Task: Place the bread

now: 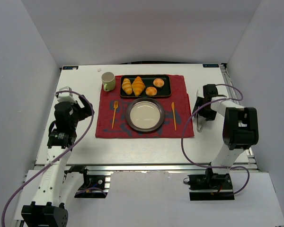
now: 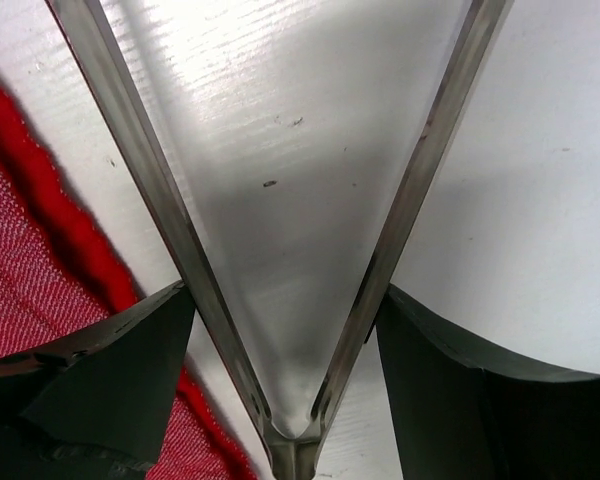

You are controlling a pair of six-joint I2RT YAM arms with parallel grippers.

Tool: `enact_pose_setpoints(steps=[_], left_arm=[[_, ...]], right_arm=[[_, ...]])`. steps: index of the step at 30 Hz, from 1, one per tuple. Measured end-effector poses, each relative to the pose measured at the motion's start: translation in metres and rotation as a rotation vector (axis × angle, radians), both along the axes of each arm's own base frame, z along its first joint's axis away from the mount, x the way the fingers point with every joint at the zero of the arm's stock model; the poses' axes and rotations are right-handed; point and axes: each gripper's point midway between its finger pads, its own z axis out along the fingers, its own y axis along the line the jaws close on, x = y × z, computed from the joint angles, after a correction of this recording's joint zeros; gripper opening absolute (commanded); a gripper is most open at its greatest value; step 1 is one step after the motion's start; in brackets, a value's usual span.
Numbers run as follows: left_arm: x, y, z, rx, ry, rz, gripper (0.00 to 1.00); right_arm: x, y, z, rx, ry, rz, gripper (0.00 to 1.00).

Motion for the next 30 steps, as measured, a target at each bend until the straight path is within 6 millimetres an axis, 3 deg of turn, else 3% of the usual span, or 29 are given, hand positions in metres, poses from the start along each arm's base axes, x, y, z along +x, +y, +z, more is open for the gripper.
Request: enact_pose_setpoints(steps=[5, 12, 15, 17, 22, 26, 30], left_arm=[[0.0, 0.0, -0.001, 0.002, 0.005, -0.001, 0.98], [0.0, 0.0, 0.003, 0.004, 0.002, -0.002, 0.98], [0.0, 0.0, 0.005, 0.003, -0.002, -0.002, 0.98], [0.0, 0.0, 0.005, 0.002, -0.002, -0.001, 0.98], [0.0, 0.0, 0.005, -0.001, -0.001, 0.0, 0.98], [0.0, 0.0, 0.005, -0.002, -0.002, 0.0, 0.98], [-0.001, 0.0, 0.005, -0.005, -0.001, 0.001, 0.98]], right_arm=[[0.005, -0.003, 0.0, -0.004, -0.014, 0.013, 0.62], [0.006, -0.006, 0.004, -0.007, -0.019, 0.016, 0.61], [0.001, -0.007, 0.019, -0.011, -0.019, 0.026, 0.61], [0.004, -0.007, 0.043, -0.007, -0.058, 0.035, 0.62], [0.03, 0.008, 0.134, 0.014, -0.271, 0.091, 0.6], [0.047, 0.048, 0.19, 0.044, -0.392, 0.188, 0.56], [0.05, 0.096, 0.215, 0.091, -0.433, 0.303, 0.56]])
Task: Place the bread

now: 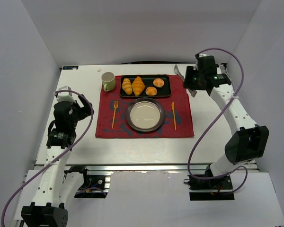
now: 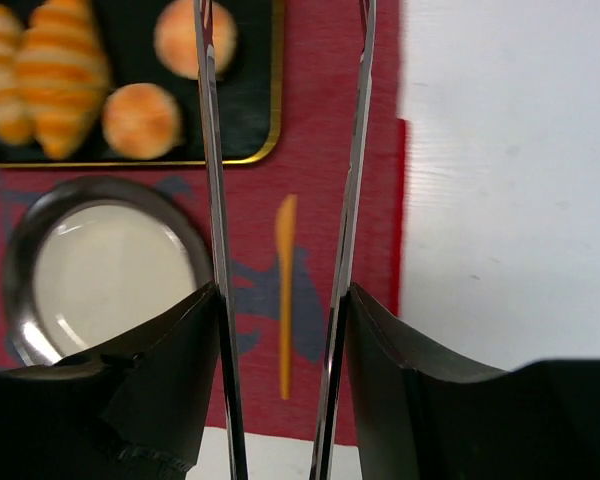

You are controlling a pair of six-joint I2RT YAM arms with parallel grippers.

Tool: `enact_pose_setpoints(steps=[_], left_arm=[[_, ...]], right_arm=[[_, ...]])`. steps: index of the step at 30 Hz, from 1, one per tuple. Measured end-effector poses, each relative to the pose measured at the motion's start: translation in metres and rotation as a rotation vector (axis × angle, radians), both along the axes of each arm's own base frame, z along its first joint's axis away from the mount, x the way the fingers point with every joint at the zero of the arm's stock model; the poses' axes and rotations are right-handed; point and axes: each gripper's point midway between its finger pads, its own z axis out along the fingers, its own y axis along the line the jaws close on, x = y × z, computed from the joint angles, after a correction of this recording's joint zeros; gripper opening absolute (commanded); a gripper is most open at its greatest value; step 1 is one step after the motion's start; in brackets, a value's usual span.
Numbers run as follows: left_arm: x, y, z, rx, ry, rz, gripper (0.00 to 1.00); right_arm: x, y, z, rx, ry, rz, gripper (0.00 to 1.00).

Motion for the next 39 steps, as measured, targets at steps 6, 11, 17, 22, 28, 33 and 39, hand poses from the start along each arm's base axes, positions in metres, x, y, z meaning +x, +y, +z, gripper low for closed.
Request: enact_pose_setpoints(steps=[6, 11, 17, 22, 28, 33, 39], left_arm=[[-0.001, 0.0, -0.001, -0.003, 0.007, 0.001, 0.98], [-0.002, 0.0, 0.0, -0.002, 0.009, 0.002, 0.98], [-0.003, 0.001, 0.002, -0.001, 0.009, 0.005, 0.98], [-0.003, 0.001, 0.002, -0.001, 0.009, 0.005, 0.98], [-0.003, 0.001, 0.003, -0.001, 0.005, 0.006, 0.98], [-0.005, 0.001, 0.004, 0.0, 0.003, 0.006, 0.98], [-0.006, 0.001, 0.003, 0.0, 0.004, 0.006, 0.98]], right_arm=[[0.009, 0.068, -0.01, 0.05, 0.036, 0.172, 0.55], [0.013, 0.106, -0.046, 0.08, 0.129, 0.267, 0.55], [0.006, 0.127, -0.071, 0.111, 0.203, 0.329, 0.55], [0.001, 0.135, -0.072, 0.121, 0.208, 0.355, 0.55], [-0.008, 0.137, -0.086, 0.102, 0.24, 0.364, 0.55], [-0.017, 0.13, -0.104, 0.064, 0.279, 0.35, 0.55], [-0.024, 0.124, -0.114, 0.036, 0.299, 0.345, 0.55]])
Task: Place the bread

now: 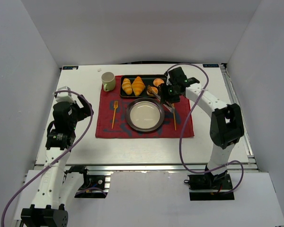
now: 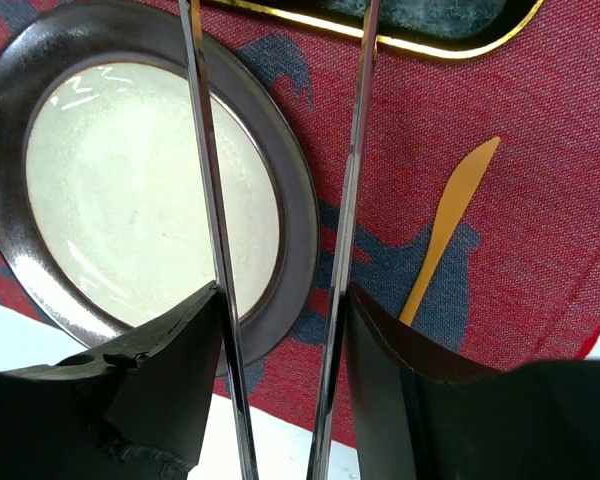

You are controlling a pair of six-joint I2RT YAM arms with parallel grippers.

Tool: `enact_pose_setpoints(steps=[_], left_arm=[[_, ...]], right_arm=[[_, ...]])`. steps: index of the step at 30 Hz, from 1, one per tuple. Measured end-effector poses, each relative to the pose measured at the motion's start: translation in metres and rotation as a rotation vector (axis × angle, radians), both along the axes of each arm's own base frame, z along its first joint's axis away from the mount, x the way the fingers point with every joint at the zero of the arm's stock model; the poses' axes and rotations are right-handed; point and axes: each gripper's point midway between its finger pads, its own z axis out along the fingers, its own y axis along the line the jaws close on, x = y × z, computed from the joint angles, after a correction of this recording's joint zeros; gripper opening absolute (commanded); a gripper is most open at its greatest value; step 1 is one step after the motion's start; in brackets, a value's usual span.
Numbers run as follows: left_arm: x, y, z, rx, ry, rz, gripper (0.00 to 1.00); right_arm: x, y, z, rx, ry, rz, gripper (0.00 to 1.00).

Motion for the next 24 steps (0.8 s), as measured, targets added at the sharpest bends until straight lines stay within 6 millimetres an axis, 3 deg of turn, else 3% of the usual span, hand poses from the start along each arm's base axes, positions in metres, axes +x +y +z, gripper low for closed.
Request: enact_pose_setpoints(steps=[7, 9, 11, 13, 19, 24], left_arm=[[-0.001, 0.0, 0.001, 0.0, -0.003, 0.0, 0.98], [-0.001, 0.0, 0.001, 0.0, -0.005, 0.0, 0.98], [-0.001, 0.0, 0.001, 0.0, -0.004, 0.001, 0.98], [-0.001, 0.001, 0.001, 0.001, -0.003, 0.003, 0.98], [-0.001, 0.001, 0.0, 0.002, 0.0, 0.003, 0.98], [-0.001, 0.001, -0.001, 0.007, 0.006, 0.001, 0.98]], right_arm=[[-0.007, 0.005, -0.001, 0.01, 0.01, 0.036, 0.53], [-0.008, 0.007, -0.001, 0.017, 0.012, 0.049, 0.42], [-0.009, 0.008, -0.001, 0.023, 0.016, 0.061, 0.4], [-0.009, 0.009, 0.0, 0.025, 0.02, 0.066, 0.3], [-0.007, 0.009, 0.004, 0.021, 0.017, 0.064, 0.28], [0.001, 0.011, 0.028, 0.031, -0.027, 0.058, 0.29]])
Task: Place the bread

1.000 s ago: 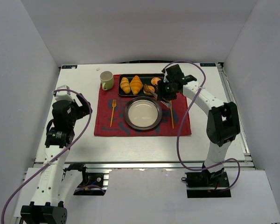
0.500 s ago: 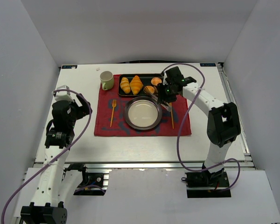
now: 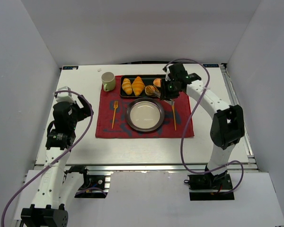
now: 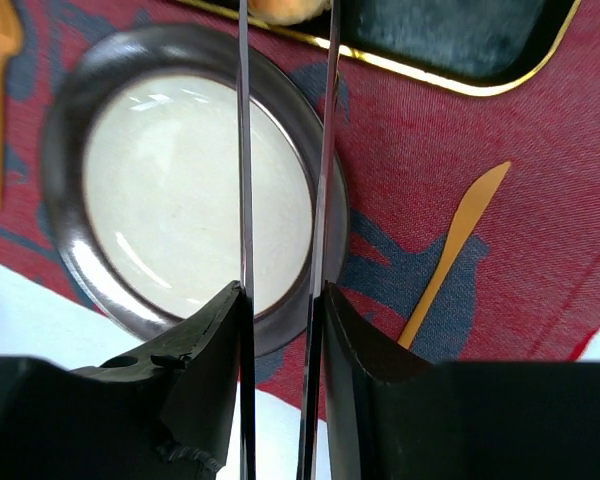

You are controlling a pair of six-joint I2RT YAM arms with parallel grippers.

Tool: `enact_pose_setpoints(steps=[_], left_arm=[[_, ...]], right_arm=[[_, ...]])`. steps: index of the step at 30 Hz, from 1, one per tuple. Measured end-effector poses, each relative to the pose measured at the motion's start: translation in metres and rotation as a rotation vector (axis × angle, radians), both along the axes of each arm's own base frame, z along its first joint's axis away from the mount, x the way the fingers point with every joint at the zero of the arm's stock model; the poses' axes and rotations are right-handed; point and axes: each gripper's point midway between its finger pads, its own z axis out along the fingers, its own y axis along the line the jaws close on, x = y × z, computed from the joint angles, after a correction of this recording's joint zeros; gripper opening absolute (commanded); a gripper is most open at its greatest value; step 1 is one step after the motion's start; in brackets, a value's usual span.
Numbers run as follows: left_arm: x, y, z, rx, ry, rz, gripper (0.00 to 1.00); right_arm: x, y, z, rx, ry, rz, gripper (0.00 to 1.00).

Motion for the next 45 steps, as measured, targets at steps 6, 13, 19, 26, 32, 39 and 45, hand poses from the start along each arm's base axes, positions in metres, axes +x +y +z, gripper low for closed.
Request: enact_pose_setpoints(steps=[6, 13, 19, 26, 32, 39, 45], left_arm=[[0.001, 0.0, -0.001, 0.001, 0.003, -0.001, 0.98], [0.0, 0.0, 0.001, -0.003, -0.003, 0.0, 0.98], [-0.002, -0.002, 0.006, -0.018, -0.023, 0.0, 0.98], [-0.004, -0.002, 0.009, -0.027, -0.033, 0.0, 0.98], [-0.005, -0.002, 0.01, -0.027, -0.04, 0.0, 0.98], [-0.006, -0.002, 0.011, -0.028, -0.04, 0.0, 0.98], [-0.006, -0.002, 0.01, -0.028, -0.036, 0.0, 0.98]], right_arm=[[-0.014, -0.003, 0.059, 0.064, -0.106, 0.009, 0.29], [-0.084, 0.006, 0.056, 0.106, -0.099, 0.106, 0.29], [-0.142, 0.017, -0.007, 0.052, 0.067, 0.193, 0.3], [-0.16, 0.031, -0.021, 0.054, 0.084, 0.226, 0.4], [-0.16, 0.036, -0.021, 0.056, 0.072, 0.216, 0.54], [-0.159, 0.035, -0.017, 0.052, 0.056, 0.204, 0.56], [-0.153, 0.032, -0.005, 0.044, 0.018, 0.183, 0.56]])
